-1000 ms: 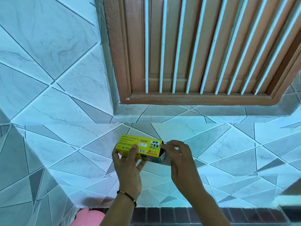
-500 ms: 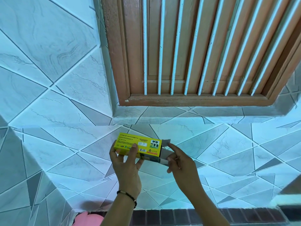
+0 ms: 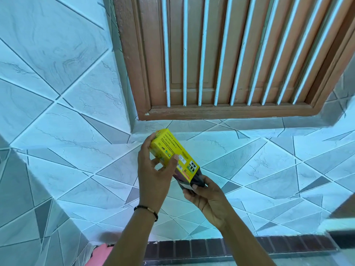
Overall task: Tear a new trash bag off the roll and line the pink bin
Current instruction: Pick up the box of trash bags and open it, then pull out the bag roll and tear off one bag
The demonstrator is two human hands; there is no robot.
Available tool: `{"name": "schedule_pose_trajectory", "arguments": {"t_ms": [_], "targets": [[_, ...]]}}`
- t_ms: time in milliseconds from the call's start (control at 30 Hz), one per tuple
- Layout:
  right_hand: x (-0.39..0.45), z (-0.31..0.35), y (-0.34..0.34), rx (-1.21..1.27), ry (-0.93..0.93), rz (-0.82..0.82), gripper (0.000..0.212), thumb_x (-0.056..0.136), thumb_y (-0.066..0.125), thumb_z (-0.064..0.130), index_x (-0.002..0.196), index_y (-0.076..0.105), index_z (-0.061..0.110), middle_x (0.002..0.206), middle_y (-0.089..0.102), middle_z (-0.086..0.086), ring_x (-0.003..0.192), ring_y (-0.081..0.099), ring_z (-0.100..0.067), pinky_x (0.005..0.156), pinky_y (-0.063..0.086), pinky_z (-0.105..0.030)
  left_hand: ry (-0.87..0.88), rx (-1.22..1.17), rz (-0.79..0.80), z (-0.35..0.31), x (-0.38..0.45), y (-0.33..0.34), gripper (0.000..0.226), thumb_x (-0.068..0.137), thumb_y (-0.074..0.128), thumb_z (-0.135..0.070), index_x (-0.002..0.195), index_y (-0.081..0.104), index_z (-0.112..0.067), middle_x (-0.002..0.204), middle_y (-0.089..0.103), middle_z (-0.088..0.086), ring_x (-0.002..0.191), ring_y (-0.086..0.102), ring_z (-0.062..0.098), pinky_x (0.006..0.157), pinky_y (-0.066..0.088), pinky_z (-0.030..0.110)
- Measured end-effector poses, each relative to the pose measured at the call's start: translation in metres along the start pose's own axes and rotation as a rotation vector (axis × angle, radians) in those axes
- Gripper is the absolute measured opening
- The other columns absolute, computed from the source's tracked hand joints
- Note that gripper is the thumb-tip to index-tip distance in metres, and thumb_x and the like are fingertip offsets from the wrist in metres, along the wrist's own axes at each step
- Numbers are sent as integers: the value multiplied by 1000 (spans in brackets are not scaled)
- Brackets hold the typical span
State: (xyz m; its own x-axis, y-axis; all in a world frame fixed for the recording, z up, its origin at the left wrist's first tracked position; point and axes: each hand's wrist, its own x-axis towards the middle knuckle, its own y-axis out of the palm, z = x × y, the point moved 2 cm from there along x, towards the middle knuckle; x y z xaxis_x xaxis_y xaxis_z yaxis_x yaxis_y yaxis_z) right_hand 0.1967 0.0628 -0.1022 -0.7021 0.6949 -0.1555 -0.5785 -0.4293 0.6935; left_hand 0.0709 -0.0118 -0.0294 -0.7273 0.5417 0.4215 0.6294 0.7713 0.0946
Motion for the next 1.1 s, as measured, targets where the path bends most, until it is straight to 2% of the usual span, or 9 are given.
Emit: {"name": "schedule_pose_trajectory", "arguments": {"t_ms": [133,267,467,600,733,800,867,1000,1100], "targets": [[0,10,-5,93,-71,-85,63,46,88,6,100,56,1,84,71,-17,64,67,-26,56,58,-28,-183,-181,-57,20,5,-7,62,72,77,-12,122,46,-31,111,62,-15,100,64,29,89,54,52],[0,25,-13,92,-136,-203,14,80,57,-5,88,57,6,72,69,-9,53,64,-16,52,56,-23,-131,-78,-167,26,12,-9,67,73,76,-11,129,41,-21,118,59,0,99,61,15,77,58,20],[-2,49,-32,192,-219,-291,11,85,54,-2,85,60,7,85,66,-13,64,65,-19,53,56,-22,-91,-177,-307,45,63,-6,65,64,82,-20,117,44,-22,124,56,10,95,63,20,85,54,31],[0,62,-33,176,-266,-264,11,77,58,1,85,62,7,83,69,-12,65,67,-19,54,56,-22,-90,-112,-369,57,117,15,69,67,82,-22,122,42,-7,123,55,23,81,63,9,76,53,15],[2,69,-31,138,-267,-216,20,68,65,5,88,63,5,84,70,-13,63,65,-20,55,57,-22,-127,60,-330,66,157,31,68,72,78,-21,123,41,4,117,60,24,92,61,23,73,44,15],[3,70,-30,110,-256,-202,39,55,81,11,90,63,5,85,70,-14,61,63,-20,56,57,-22,-164,126,-323,73,164,36,68,76,75,-21,127,37,5,122,57,23,98,58,25,73,39,15],[3,70,-31,98,-242,-204,51,46,87,13,91,64,5,83,71,-14,58,63,-20,55,57,-23,-208,218,-351,79,167,38,72,77,73,-28,128,36,6,129,48,26,116,49,33,85,35,27],[4,68,-29,110,-233,-190,35,61,70,8,95,61,4,80,68,-12,53,61,-19,51,56,-22,-184,283,-368,90,175,41,80,76,69,-44,127,38,8,130,47,29,124,43,42,103,35,43],[6,65,-27,113,-223,-179,26,70,62,5,95,61,4,82,67,-13,54,61,-18,52,56,-21,-165,370,-412,92,177,47,72,84,63,-34,134,31,7,137,41,28,130,35,42,107,25,44]]}}
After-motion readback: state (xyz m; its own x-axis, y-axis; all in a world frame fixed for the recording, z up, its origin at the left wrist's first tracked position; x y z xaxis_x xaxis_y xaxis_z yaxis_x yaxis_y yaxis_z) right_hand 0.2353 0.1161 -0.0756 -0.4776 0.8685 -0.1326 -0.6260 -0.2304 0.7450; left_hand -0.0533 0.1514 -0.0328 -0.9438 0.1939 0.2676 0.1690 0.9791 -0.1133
